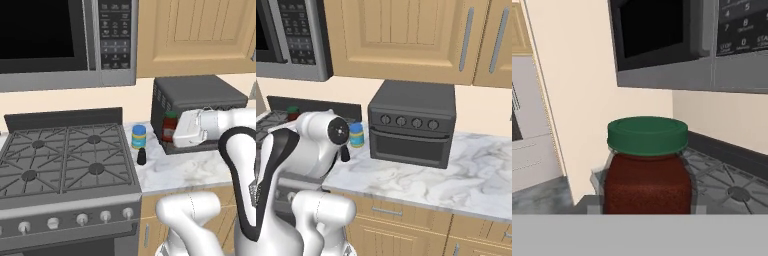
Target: Collect the paprika, mayonnaise, and shaker from the cabinet and place them next to the stove.
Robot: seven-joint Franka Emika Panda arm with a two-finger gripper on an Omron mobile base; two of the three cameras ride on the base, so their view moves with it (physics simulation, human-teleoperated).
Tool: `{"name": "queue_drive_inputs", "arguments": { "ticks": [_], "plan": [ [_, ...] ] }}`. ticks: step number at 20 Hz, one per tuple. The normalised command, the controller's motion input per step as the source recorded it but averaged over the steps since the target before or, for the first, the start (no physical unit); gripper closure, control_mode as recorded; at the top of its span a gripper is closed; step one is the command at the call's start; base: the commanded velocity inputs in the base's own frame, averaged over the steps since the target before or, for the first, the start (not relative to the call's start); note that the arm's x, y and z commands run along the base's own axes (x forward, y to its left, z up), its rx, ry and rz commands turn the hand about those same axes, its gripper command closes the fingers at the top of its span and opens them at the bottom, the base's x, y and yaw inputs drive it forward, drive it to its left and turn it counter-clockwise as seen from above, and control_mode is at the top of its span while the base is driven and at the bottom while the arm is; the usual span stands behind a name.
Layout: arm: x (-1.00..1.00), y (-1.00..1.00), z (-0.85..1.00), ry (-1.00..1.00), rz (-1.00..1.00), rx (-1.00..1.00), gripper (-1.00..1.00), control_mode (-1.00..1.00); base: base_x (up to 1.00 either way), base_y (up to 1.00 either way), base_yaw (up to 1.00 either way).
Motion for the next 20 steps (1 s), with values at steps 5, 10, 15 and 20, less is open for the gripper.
{"name": "queue_drive_inputs", "arguments": {
  "ticks": [5, 10, 15, 20],
  "plan": [
    [0.00, -0.44, -0.69, -0.02, 0.09, 0.00, 1.00, -1.00, 0.00, 0.00, 0.00],
    [0.00, -0.33, -0.92, -0.03, 0.10, 0.00, 1.00, -1.00, 0.00, 0.00, 0.00],
    [0.00, -0.09, -0.85, -0.05, 0.11, 0.00, 1.00, -1.00, 0.00, 0.00, 0.00],
    [0.00, -0.02, -0.69, 0.00, 0.08, 0.00, 1.00, -1.00, 0.00, 0.00, 0.00]
  ]
}}
